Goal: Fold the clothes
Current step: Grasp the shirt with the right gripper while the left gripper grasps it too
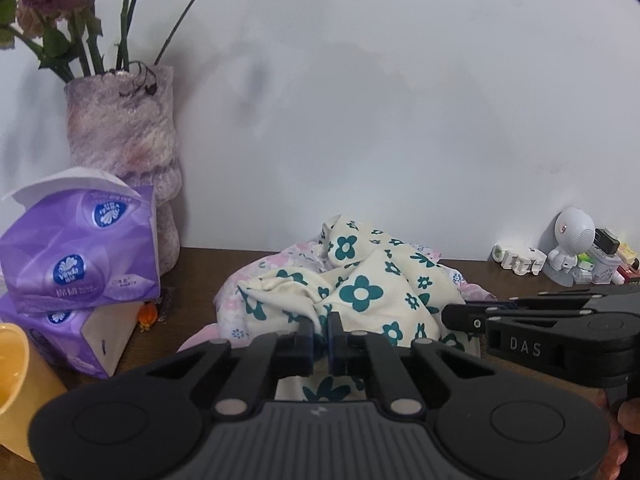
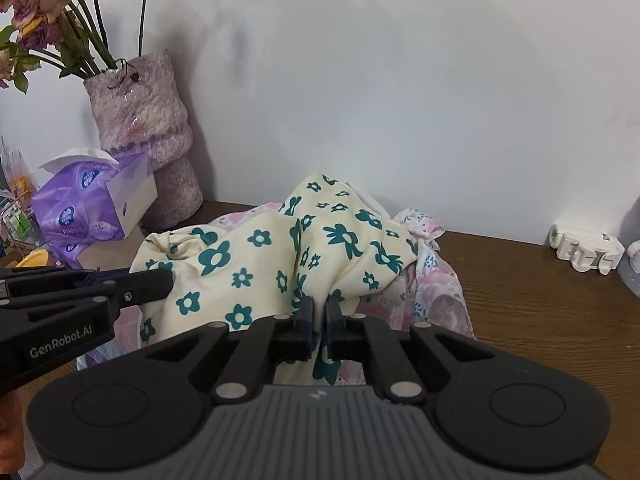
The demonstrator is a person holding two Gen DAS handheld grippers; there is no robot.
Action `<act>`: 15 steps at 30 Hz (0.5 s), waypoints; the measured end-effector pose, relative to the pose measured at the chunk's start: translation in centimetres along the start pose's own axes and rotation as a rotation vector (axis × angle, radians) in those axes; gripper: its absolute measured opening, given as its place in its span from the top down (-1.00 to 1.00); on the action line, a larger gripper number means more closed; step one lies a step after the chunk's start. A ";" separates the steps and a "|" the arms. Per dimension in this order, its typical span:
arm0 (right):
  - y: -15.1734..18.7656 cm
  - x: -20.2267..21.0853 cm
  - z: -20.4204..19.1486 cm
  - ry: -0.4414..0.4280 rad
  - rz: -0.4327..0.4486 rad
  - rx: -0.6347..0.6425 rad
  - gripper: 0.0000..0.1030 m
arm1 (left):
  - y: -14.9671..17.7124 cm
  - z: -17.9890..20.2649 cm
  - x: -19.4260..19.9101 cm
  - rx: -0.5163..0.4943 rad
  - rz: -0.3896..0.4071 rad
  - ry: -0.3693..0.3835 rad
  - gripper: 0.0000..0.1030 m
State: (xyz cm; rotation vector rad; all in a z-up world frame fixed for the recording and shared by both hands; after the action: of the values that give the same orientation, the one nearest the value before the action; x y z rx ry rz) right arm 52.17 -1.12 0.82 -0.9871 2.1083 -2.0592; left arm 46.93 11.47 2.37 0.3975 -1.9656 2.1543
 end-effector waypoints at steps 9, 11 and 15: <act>-2.2 3.2 -0.6 0.012 0.065 0.031 0.90 | -2.3 0.6 2.7 -0.001 0.049 0.000 0.91; -3.0 4.2 -0.7 0.014 0.081 0.034 0.90 | -3.1 0.9 3.6 -0.011 0.067 0.002 0.91; -4.6 6.5 -1.1 0.017 0.119 0.050 0.90 | -4.9 1.5 5.8 -0.012 0.108 0.001 0.91</act>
State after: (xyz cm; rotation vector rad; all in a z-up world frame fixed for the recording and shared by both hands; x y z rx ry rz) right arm 48.35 -2.68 7.68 -0.8197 2.0584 -2.0591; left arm 43.13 10.28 8.99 0.2954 -2.0431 2.2045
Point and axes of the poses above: each gripper's, at about its wrist camera, not at the fingertips, and x roughly against the way its jaws point, z to its right, y to its underside, the point moved 9 cm from there along -x, roughly the way its jaws point, and after that the axes turned 15 degrees about z, right-handed, at the moved point
